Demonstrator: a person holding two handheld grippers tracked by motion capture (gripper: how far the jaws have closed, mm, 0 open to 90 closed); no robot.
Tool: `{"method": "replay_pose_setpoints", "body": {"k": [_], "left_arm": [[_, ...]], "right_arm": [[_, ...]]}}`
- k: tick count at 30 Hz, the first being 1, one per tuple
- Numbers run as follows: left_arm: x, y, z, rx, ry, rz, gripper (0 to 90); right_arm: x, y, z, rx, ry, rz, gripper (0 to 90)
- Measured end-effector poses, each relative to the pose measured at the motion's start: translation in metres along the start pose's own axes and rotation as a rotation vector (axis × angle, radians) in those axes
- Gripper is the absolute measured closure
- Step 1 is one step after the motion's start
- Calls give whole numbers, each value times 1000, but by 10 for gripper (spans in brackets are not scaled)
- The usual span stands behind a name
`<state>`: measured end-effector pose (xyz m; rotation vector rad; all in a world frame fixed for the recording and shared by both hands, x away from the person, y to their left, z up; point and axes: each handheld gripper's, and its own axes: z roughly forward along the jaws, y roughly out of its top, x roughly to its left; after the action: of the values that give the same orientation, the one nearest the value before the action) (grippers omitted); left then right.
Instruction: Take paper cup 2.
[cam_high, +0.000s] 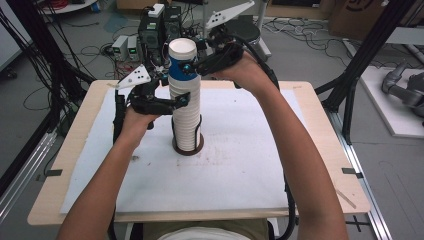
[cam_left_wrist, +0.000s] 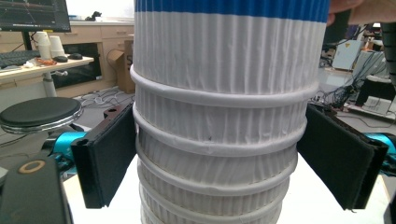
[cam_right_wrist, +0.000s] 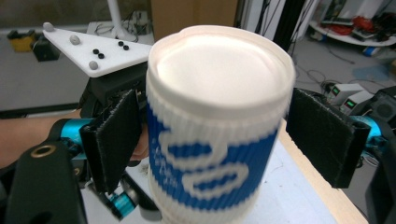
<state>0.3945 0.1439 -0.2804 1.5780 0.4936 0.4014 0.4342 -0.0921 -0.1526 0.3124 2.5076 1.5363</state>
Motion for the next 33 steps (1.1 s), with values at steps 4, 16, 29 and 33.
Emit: {"method": "replay_pose_setpoints", "body": {"k": [4, 16, 29, 33], "left_arm": [[0, 0, -1, 1, 1, -3, 140], [0, 0, -1, 3, 1, 2, 141], [0, 0, -1, 2, -2, -2, 140], [1, 0, -1, 2, -2, -2, 140]], "right_arm": [[-2, 5, 7, 5, 31, 11, 255], [-5, 24, -16, -105, 23, 18, 284], [2, 32, -81, -214, -72, -12, 283], [5, 22, -95, -201, -89, -21, 283]]}}
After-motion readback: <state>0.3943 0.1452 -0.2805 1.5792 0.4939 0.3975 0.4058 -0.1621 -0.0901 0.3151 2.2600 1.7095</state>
